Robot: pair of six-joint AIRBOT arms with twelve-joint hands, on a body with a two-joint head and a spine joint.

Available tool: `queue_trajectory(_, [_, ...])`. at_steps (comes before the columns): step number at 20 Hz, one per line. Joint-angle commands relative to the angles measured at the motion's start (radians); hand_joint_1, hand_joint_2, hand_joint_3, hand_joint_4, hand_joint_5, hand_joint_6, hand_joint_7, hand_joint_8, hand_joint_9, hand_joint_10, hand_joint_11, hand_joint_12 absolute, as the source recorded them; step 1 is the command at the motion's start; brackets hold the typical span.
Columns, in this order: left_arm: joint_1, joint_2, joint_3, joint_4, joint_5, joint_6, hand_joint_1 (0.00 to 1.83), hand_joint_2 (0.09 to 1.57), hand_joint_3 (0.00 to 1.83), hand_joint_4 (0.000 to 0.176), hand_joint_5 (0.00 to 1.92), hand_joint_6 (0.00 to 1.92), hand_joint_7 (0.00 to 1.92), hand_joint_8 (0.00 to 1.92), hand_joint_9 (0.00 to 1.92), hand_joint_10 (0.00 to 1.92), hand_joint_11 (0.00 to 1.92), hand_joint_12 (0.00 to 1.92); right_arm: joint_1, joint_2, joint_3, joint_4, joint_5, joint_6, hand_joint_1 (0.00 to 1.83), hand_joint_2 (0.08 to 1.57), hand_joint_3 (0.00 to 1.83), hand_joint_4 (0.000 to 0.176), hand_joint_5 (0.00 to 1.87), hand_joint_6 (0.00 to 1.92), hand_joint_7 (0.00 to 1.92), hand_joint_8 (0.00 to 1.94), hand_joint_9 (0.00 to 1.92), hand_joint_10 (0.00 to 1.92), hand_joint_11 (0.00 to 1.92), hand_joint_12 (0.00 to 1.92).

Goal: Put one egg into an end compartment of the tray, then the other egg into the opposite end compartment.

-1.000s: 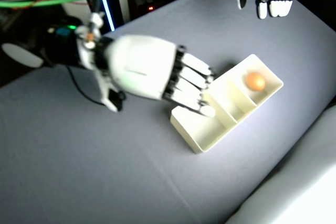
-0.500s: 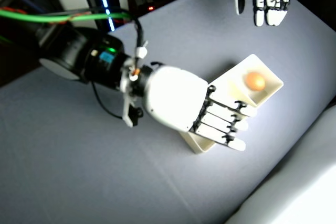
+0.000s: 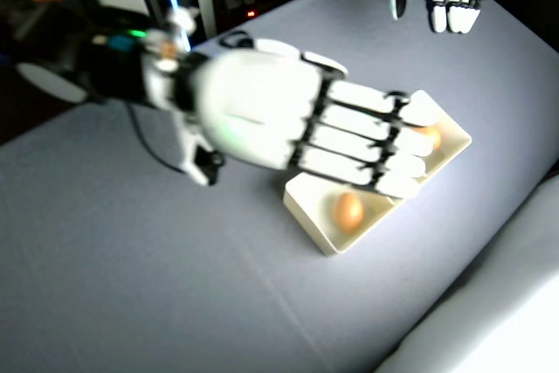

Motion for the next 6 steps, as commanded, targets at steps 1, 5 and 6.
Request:
queue_trajectory(1, [0.001,0.010,0.001,-0.018,-0.176,0.000,0.56,1.38,0.00,0.018,0.00,0.00,0.01,0.00,0.00,0.00,0.00,0.08,-0.015,0.021,-0.022,-0.012,0.198,0.000,0.02,1.31,0.02,0.095,0.00,0.00,0.00,0.00,0.00,0.00,0.00,0.00])
queue_trajectory(5, [0.018,0.010,-0.012,-0.040,-0.264,0.000,0.16,1.37,0.00,0.085,0.00,0.00,0.00,0.00,0.00,0.00,0.00,0.00,-0.171,0.101,-0.124,-0.008,0.397,0.000,0.03,1.30,0.01,0.045,0.00,0.00,0.00,0.00,0.00,0.00,0.00,0.00])
queue_trajectory(6, [0.024,0.010,-0.015,-0.046,-0.280,0.000,0.06,1.35,0.00,0.111,0.00,0.00,0.00,0.00,0.00,0.00,0.00,0.00,-0.208,0.115,-0.142,-0.001,0.441,0.000,0.09,1.34,0.02,0.064,0.00,0.00,0.00,0.00,0.00,0.00,0.00,0.00])
